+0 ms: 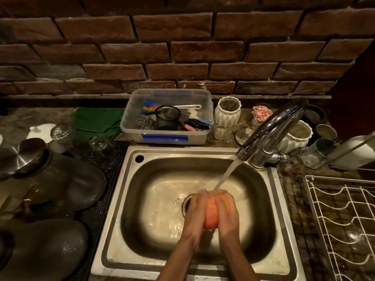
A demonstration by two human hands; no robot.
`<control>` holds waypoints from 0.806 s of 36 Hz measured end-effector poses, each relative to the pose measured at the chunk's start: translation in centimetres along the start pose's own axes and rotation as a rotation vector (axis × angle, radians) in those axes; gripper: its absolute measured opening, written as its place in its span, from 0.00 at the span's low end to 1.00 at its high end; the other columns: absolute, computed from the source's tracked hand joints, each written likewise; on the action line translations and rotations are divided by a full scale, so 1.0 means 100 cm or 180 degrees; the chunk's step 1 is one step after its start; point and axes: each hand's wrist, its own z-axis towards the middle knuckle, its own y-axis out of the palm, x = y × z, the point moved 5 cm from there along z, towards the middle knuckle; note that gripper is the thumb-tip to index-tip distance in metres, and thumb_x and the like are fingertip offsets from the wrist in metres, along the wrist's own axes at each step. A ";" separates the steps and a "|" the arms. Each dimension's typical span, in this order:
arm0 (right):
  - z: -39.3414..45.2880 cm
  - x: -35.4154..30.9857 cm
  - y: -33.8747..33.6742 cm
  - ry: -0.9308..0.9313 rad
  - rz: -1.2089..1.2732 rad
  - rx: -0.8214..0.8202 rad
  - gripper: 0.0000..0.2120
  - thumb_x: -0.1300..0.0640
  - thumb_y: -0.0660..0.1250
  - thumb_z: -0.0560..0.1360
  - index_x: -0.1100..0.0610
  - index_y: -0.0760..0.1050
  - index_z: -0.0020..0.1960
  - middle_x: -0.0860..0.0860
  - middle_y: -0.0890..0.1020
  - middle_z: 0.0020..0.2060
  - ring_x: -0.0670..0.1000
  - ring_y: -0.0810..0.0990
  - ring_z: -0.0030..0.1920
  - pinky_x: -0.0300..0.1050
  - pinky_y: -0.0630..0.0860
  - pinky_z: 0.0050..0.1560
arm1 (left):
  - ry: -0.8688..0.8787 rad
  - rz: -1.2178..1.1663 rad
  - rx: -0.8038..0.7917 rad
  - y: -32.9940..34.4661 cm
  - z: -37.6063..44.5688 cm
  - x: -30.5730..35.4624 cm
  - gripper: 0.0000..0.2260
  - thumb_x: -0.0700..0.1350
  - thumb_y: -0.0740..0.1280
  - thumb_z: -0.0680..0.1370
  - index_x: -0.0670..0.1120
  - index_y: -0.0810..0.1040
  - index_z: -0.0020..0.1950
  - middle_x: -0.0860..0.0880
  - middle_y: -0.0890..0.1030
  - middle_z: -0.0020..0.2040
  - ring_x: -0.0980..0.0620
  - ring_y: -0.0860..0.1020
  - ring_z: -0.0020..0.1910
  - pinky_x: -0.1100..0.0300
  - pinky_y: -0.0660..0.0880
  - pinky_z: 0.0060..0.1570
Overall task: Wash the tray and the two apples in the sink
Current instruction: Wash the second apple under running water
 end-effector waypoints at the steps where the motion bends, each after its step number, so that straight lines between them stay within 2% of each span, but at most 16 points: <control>1: 0.000 0.001 0.000 0.0011 0.0053 0.0158 0.07 0.48 0.63 0.82 0.41 0.79 0.56 0.46 0.84 0.53 0.50 0.84 0.55 0.53 0.82 0.55 | 0.0178 0.0164 -0.0032 0.001 -0.001 0.001 0.22 0.76 0.60 0.70 0.66 0.76 0.56 0.56 0.83 0.54 0.54 0.84 0.53 0.49 0.83 0.54; 2: 0.000 0.002 0.000 0.0035 0.0092 0.0268 0.07 0.48 0.63 0.83 0.41 0.80 0.54 0.44 0.85 0.50 0.48 0.84 0.53 0.51 0.81 0.55 | 0.0326 0.0291 -0.0047 0.001 -0.002 0.002 0.23 0.77 0.59 0.68 0.68 0.75 0.57 0.59 0.82 0.54 0.58 0.83 0.54 0.53 0.81 0.57; 4: -0.003 0.004 0.002 0.0136 0.0212 0.0371 0.09 0.48 0.63 0.82 0.40 0.81 0.51 0.41 0.86 0.46 0.43 0.85 0.47 0.44 0.78 0.50 | 0.0567 0.0528 -0.0080 -0.002 -0.004 0.002 0.25 0.80 0.57 0.66 0.72 0.72 0.58 0.67 0.80 0.53 0.67 0.80 0.54 0.65 0.77 0.55; 6: -0.007 0.011 0.005 0.0422 0.0515 0.0468 0.08 0.48 0.64 0.82 0.43 0.83 0.51 0.43 0.87 0.45 0.46 0.86 0.47 0.45 0.78 0.47 | 0.0785 0.0840 -0.0191 -0.003 -0.006 0.002 0.23 0.78 0.56 0.70 0.75 0.69 0.62 0.72 0.76 0.56 0.73 0.75 0.57 0.70 0.73 0.57; 8: -0.008 0.016 0.007 0.0675 0.0798 0.0521 0.09 0.47 0.65 0.81 0.47 0.84 0.52 0.47 0.88 0.45 0.51 0.86 0.48 0.45 0.78 0.45 | 0.0915 0.1104 -0.0251 -0.005 -0.006 0.000 0.19 0.71 0.57 0.75 0.71 0.69 0.65 0.68 0.75 0.59 0.71 0.74 0.59 0.69 0.73 0.58; 11: -0.008 0.016 0.011 0.0786 0.1014 0.0532 0.10 0.48 0.66 0.80 0.49 0.84 0.53 0.51 0.89 0.46 0.53 0.86 0.48 0.45 0.78 0.43 | 0.0936 0.1357 -0.0236 -0.010 -0.005 0.001 0.13 0.69 0.55 0.75 0.75 0.67 0.59 0.66 0.74 0.58 0.71 0.74 0.58 0.75 0.70 0.54; 12: -0.008 0.015 0.011 0.0820 0.1064 0.0533 0.10 0.48 0.67 0.79 0.51 0.84 0.54 0.52 0.89 0.47 0.53 0.86 0.47 0.46 0.79 0.44 | 0.0920 0.1412 -0.0233 -0.011 -0.004 0.002 0.14 0.70 0.54 0.75 0.75 0.66 0.60 0.65 0.74 0.61 0.70 0.74 0.59 0.74 0.69 0.56; 14: -0.005 0.013 0.011 0.0924 0.1198 0.0490 0.12 0.49 0.69 0.78 0.53 0.84 0.55 0.55 0.88 0.48 0.54 0.86 0.46 0.46 0.80 0.45 | 0.0967 0.1540 -0.0261 -0.013 -0.004 0.001 0.23 0.71 0.54 0.75 0.70 0.64 0.69 0.62 0.70 0.67 0.64 0.72 0.65 0.70 0.67 0.62; 16: -0.003 0.009 0.012 0.0978 0.1285 0.0370 0.12 0.50 0.69 0.78 0.55 0.84 0.56 0.56 0.88 0.47 0.53 0.86 0.43 0.45 0.81 0.42 | 0.0971 0.1659 -0.0285 -0.013 -0.005 -0.001 0.31 0.71 0.54 0.75 0.66 0.57 0.77 0.64 0.64 0.69 0.63 0.66 0.68 0.69 0.63 0.63; 17: -0.003 0.008 0.012 0.0957 0.1303 0.0293 0.11 0.50 0.68 0.78 0.54 0.84 0.55 0.55 0.88 0.46 0.51 0.87 0.41 0.43 0.81 0.39 | 0.0977 0.1657 -0.0261 -0.013 -0.005 -0.001 0.31 0.71 0.54 0.76 0.65 0.55 0.78 0.64 0.63 0.69 0.64 0.65 0.68 0.71 0.63 0.62; 20: -0.004 0.004 0.013 0.0785 0.1121 0.0071 0.09 0.51 0.66 0.81 0.53 0.83 0.54 0.54 0.89 0.44 0.47 0.87 0.37 0.39 0.80 0.32 | 0.0995 0.1450 0.0004 -0.013 -0.008 0.001 0.20 0.65 0.56 0.81 0.69 0.63 0.73 0.62 0.69 0.69 0.63 0.70 0.67 0.77 0.65 0.57; 22: -0.005 0.001 0.016 0.0607 0.0917 -0.0081 0.09 0.52 0.64 0.82 0.50 0.83 0.55 0.52 0.88 0.44 0.48 0.88 0.42 0.38 0.80 0.36 | 0.0955 0.1194 0.0222 -0.014 -0.006 0.003 0.12 0.59 0.55 0.84 0.69 0.70 0.65 0.59 0.76 0.65 0.62 0.75 0.64 0.71 0.71 0.61; 24: -0.007 -0.001 0.018 0.0500 0.0747 -0.0225 0.08 0.49 0.65 0.82 0.47 0.81 0.57 0.52 0.88 0.49 0.50 0.87 0.49 0.40 0.80 0.43 | 0.0946 0.0972 0.0315 -0.015 -0.004 0.007 0.11 0.54 0.55 0.85 0.63 0.75 0.62 0.57 0.82 0.59 0.59 0.80 0.60 0.60 0.75 0.64; 27: -0.009 -0.005 0.020 0.0420 0.0625 -0.0512 0.16 0.39 0.67 0.76 0.41 0.78 0.62 0.49 0.85 0.58 0.49 0.85 0.57 0.44 0.81 0.53 | 0.0860 0.0803 0.0369 -0.016 0.000 0.012 0.12 0.55 0.54 0.85 0.61 0.77 0.60 0.58 0.84 0.53 0.63 0.82 0.53 0.64 0.77 0.58; 29: -0.007 -0.005 0.018 0.0400 0.0638 -0.0634 0.21 0.38 0.68 0.73 0.41 0.77 0.64 0.49 0.83 0.62 0.51 0.83 0.62 0.47 0.80 0.56 | 0.0916 0.0775 0.0366 -0.016 0.001 0.017 0.12 0.54 0.54 0.85 0.62 0.78 0.56 0.59 0.84 0.49 0.64 0.82 0.50 0.70 0.78 0.50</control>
